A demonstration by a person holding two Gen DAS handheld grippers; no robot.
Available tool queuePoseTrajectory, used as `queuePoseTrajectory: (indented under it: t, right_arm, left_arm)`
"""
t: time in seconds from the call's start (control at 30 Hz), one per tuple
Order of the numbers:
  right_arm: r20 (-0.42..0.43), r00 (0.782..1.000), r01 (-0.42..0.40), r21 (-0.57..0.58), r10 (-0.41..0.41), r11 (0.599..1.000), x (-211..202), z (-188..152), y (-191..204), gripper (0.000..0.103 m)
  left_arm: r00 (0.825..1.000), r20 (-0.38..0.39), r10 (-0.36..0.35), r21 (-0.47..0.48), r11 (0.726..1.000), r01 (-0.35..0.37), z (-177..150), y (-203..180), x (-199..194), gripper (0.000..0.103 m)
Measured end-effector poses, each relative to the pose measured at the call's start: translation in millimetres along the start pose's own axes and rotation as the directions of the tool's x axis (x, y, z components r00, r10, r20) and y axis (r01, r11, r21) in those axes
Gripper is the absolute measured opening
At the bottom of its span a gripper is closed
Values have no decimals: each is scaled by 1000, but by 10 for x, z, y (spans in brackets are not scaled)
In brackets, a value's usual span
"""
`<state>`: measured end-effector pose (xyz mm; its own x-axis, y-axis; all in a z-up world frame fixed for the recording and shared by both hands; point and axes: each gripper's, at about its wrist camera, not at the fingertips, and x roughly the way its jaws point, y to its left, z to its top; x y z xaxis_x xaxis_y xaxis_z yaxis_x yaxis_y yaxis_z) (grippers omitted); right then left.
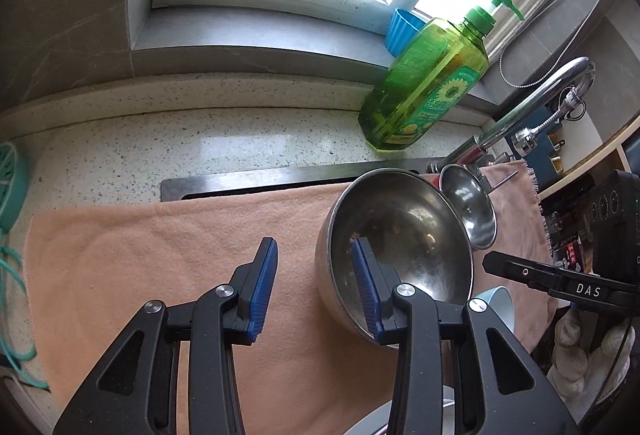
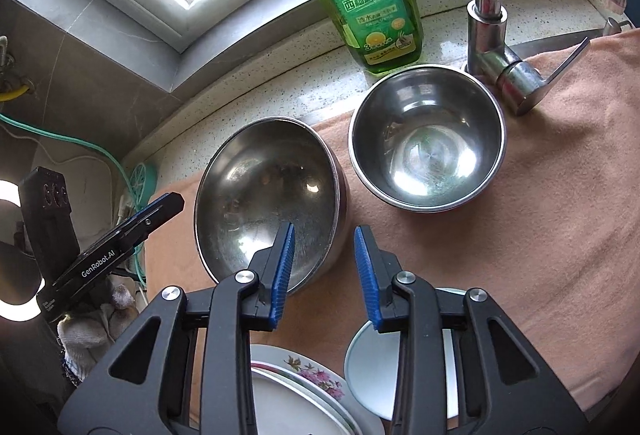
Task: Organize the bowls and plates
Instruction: 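Move the right gripper to the large steel bowl and grasp its rim, then lift the steel bowl and carry it to the towel edge beside the lamp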
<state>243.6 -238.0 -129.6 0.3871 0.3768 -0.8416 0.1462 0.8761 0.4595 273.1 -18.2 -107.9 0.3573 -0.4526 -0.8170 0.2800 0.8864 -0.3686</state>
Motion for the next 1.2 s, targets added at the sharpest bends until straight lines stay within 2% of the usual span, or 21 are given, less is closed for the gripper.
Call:
queuePoseTrajectory:
  t: [0.2,0.3,0.47,0.7,0.9,1.2]
  right_arm:
    - [-22,1000,2,14,-2,1000,93,29,15,25]
    - [-29,1000,2,15,-1,1000,119,22,28,22]
    - [-44,999,21,15,-20,1000,184,35,39,19]
    - [-59,998,39,16,-38,999,243,59,18,13]
    - [-56,997,46,10,-46,999,259,56,6,12]
    - [-56,997,52,-6,-52,999,235,37,70,12]
  left_arm:
    - [1000,-23,-6,-1,1000,6,60,3,125,37]
    - [999,-38,-21,-9,1000,21,67,16,178,29]
    - [998,-62,-33,0,999,33,49,-3,261,25]
    - [996,-76,-41,17,999,42,43,-46,319,12]
    - [996,-74,-40,26,999,42,45,-57,334,12]
    - [997,-63,-44,-10,999,43,8,-22,283,12]
